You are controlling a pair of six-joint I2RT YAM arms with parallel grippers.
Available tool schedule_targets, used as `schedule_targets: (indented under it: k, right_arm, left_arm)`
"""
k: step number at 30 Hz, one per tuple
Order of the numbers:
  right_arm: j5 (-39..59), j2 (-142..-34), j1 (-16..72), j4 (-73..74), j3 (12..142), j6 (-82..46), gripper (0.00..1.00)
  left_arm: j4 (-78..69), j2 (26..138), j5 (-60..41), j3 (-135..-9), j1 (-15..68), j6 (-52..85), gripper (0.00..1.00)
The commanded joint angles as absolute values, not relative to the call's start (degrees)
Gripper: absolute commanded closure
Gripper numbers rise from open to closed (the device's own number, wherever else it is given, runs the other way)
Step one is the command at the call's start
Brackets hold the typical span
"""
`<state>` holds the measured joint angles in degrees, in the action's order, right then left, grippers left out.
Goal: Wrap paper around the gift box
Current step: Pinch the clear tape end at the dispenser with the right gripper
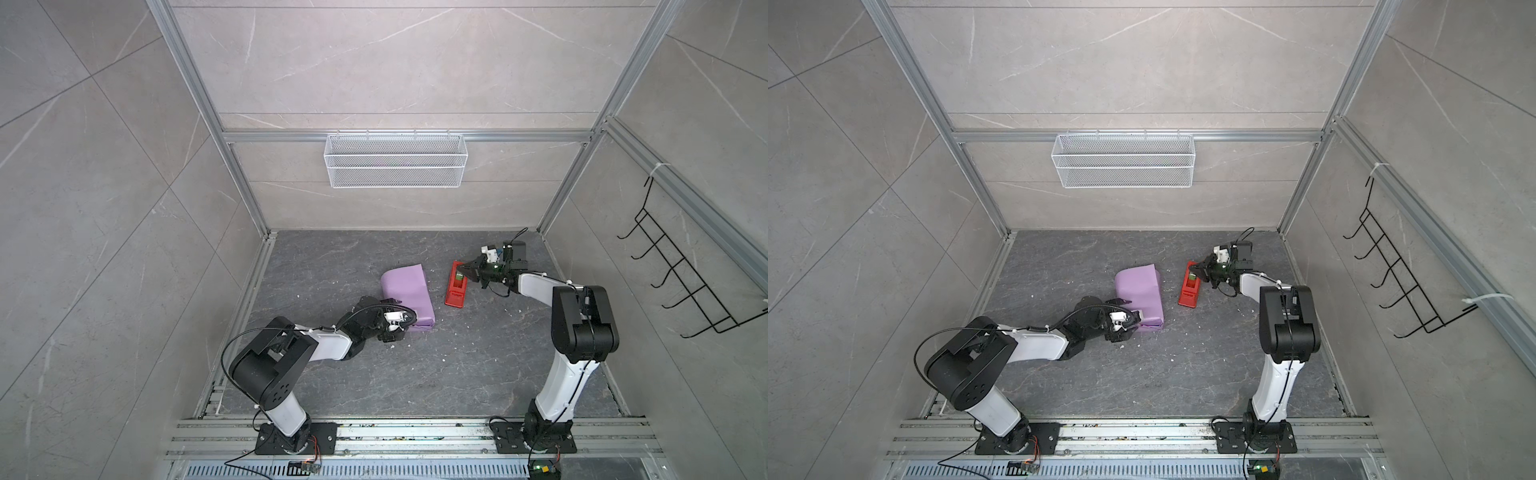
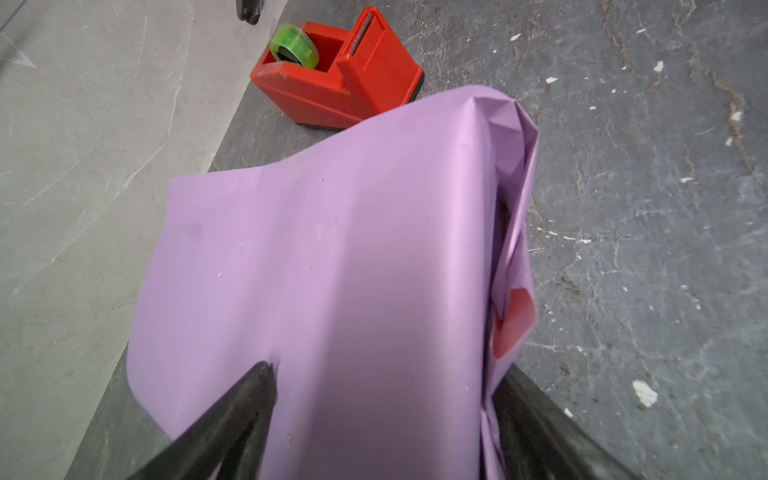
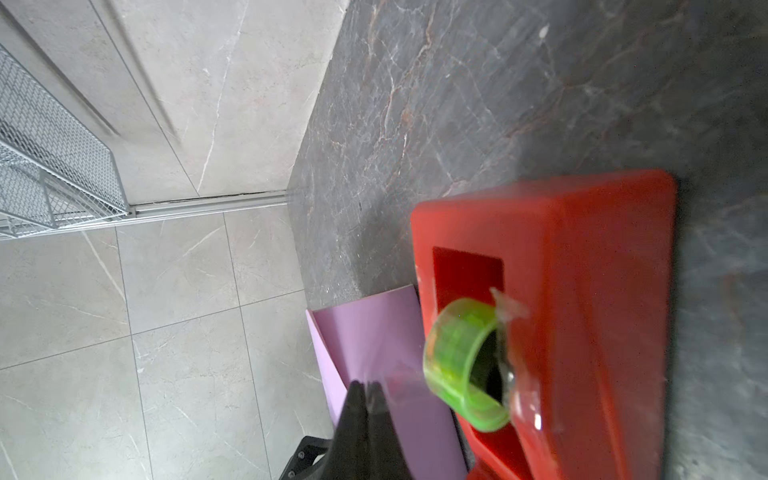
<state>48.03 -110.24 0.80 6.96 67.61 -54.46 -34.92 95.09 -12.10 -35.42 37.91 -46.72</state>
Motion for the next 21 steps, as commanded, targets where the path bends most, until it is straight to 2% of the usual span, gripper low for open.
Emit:
schedule_targets:
  k: [1,12,21]
  right_arm:
    - [49.70,-108.85,1.14,7.88,70.45,-54.03,1.00]
    - [49.56,-105.86,1.14,2.60,75.67,-53.24,1.00]
    - [49.64,-103.74,1.30,3.82,73.24,-54.40,1.00]
  left_arm:
    - [-32.08,95.71,-12.48,-36.43,37.56,-45.35,0.17]
    - [-31.89,95.79,-12.57,-36.53,37.55,-45.26,0.17]
    - [-31.82,95.74,-12.66,-36.54,37.58,-45.20,0.17]
